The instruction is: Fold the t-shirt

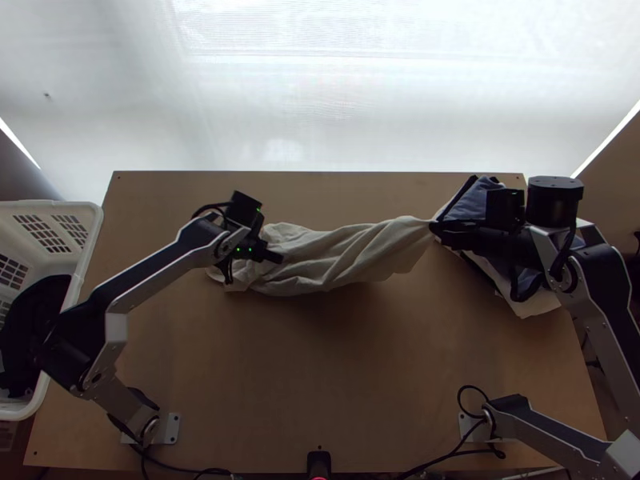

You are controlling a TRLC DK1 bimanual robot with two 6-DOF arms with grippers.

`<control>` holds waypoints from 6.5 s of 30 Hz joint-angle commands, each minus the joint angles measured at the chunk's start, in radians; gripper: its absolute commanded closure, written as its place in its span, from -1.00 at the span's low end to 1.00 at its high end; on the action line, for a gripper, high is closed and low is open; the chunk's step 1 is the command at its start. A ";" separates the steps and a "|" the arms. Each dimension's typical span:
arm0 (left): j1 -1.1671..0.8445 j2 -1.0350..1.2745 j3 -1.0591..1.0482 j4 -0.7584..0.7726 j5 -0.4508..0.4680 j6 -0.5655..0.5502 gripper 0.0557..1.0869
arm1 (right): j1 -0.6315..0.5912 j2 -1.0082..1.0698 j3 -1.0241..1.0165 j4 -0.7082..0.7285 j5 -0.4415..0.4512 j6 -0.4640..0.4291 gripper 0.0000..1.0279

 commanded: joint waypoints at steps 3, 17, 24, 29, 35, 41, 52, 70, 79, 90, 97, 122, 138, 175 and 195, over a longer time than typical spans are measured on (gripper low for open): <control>0.155 -0.095 0.175 0.054 0.000 -0.094 0.93 | -0.004 0.001 -0.036 0.014 0.002 -0.013 0.94; 0.383 -0.344 0.425 0.011 0.006 -0.157 0.93 | -0.048 -0.039 -0.105 0.043 0.008 -0.045 0.94; 0.440 -0.503 0.382 0.008 0.009 -0.188 0.93 | -0.077 -0.113 -0.127 0.118 0.009 -0.028 0.95; 0.455 -0.631 0.339 -0.006 0.040 -0.191 0.93 | -0.080 -0.147 -0.130 0.124 0.009 -0.031 0.94; 0.454 -0.799 0.238 -0.015 0.080 -0.217 0.93 | -0.056 -0.223 -0.139 0.124 0.003 -0.045 0.94; 0.426 -0.922 0.135 -0.049 0.108 -0.240 0.93 | 0.015 -0.269 -0.148 0.080 0.000 -0.060 0.94; 0.228 -0.819 -0.024 -0.110 0.108 -0.265 0.93 | -0.093 -0.223 -0.318 0.014 -0.014 -0.057 0.94; -0.246 -0.644 -0.332 -0.136 0.218 -0.030 0.93 | -0.152 -0.105 -0.559 0.046 0.103 -0.205 0.94; -0.316 -0.701 -0.466 -0.271 0.293 0.038 0.93 | 0.062 -0.079 -0.527 0.063 0.103 -0.200 0.70; -0.361 -0.749 -0.509 -0.316 0.302 0.051 0.93 | 0.108 0.034 -0.186 0.092 0.109 -0.166 -0.81; -0.399 -0.736 -0.523 -0.370 0.365 0.074 0.93 | 0.282 0.393 0.209 -0.042 0.018 -0.159 -0.81; -0.415 -0.690 -0.589 -0.365 0.407 0.108 0.93 | 0.395 0.588 0.324 -0.151 -0.063 -0.192 -0.43; -0.408 -0.750 -0.592 -0.420 0.434 0.205 0.93 | 0.624 0.705 0.303 -0.230 -0.147 -0.234 0.15; 0.423 -0.517 -0.173 0.160 0.422 -0.143 0.93 | 0.438 0.585 0.146 -0.166 -0.146 -0.246 0.15; 0.227 -0.575 -0.171 0.175 0.384 -0.222 0.93 | 0.418 0.564 0.084 -0.063 -0.084 -0.198 0.15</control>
